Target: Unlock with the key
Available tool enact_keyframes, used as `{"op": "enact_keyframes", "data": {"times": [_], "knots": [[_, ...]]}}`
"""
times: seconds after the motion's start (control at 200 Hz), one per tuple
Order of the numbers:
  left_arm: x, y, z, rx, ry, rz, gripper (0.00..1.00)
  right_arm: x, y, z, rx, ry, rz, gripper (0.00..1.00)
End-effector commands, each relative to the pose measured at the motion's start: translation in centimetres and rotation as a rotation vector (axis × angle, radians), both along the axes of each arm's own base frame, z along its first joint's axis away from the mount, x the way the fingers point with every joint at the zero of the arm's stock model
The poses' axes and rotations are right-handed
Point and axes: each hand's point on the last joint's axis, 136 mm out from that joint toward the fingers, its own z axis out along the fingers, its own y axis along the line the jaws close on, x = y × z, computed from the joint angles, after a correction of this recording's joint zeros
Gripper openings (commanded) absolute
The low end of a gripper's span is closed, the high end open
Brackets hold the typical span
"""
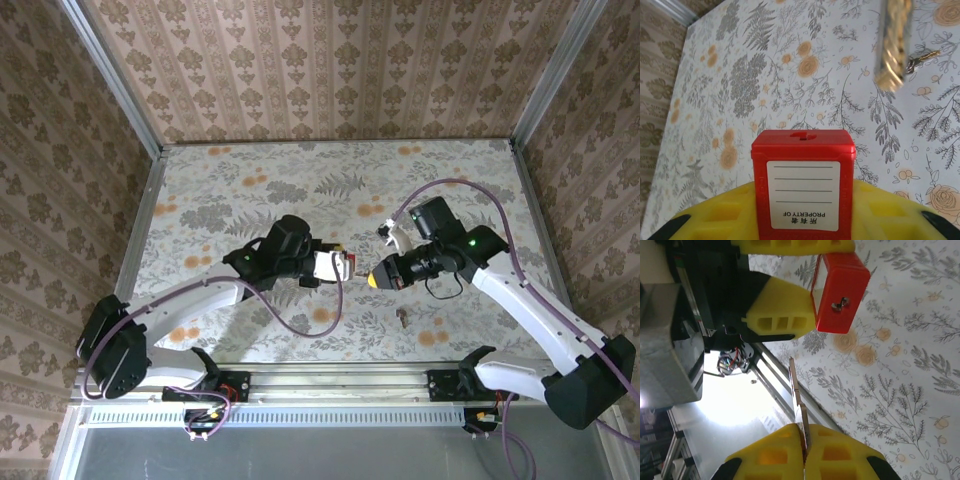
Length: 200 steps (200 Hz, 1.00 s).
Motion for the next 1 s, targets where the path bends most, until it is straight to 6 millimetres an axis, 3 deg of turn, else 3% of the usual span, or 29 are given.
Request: {"op": "enact_keyframes", "data": {"times": [0.0, 0.995], "knots": [[-0.4, 0.1, 2.0, -0.015, -0.074, -0.037, 0.00, -0.4, -0.2, 0.0, -0.021, -0.008, 0.023, 0.00], [-2.7, -0.9, 1.2, -0.029, -0.037, -0.079, 0.00, 1.4, -0.5, -2.2, -0.103, -0.008, -0.017, 0.00]]}}
